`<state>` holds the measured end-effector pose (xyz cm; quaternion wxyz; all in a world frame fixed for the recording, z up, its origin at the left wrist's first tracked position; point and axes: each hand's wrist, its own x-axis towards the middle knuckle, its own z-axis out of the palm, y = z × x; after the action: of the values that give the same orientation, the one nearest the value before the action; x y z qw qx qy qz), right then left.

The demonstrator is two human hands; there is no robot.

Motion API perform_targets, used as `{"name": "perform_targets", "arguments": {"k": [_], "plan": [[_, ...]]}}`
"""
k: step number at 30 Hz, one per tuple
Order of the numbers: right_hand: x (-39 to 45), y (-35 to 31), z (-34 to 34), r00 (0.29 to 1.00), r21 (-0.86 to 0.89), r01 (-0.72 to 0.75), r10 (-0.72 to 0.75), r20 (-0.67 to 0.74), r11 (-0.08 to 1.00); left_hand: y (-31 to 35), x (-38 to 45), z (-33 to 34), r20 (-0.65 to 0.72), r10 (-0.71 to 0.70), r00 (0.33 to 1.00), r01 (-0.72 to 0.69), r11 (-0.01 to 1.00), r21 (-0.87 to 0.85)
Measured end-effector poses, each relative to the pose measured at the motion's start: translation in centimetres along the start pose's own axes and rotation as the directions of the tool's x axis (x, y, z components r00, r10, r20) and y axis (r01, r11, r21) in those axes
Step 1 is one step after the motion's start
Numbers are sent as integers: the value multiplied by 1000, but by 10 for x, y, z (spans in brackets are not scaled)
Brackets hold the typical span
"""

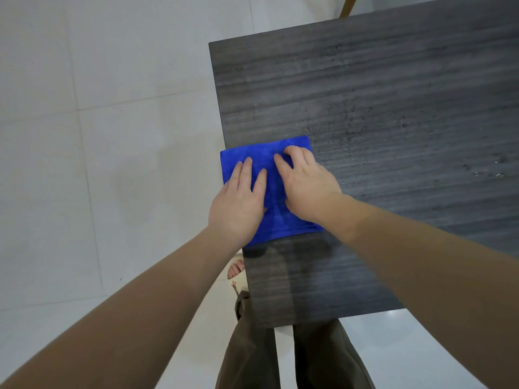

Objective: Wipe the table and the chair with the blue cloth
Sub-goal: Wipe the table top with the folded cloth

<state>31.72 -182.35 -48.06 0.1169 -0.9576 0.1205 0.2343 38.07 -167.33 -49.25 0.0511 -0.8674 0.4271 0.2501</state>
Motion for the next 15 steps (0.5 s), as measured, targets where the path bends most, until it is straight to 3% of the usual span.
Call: {"name": "perform_targets", "arguments": {"k": [9, 15], "plan": [[31, 5, -15, 1000, 5, -12, 12, -15, 1000, -10, 33, -18, 35, -33, 999, 34, 998, -47], [54, 10, -26, 1000, 9, -10, 10, -24, 1000, -24, 56, -34, 147, -17, 989, 36, 991, -126]]}}
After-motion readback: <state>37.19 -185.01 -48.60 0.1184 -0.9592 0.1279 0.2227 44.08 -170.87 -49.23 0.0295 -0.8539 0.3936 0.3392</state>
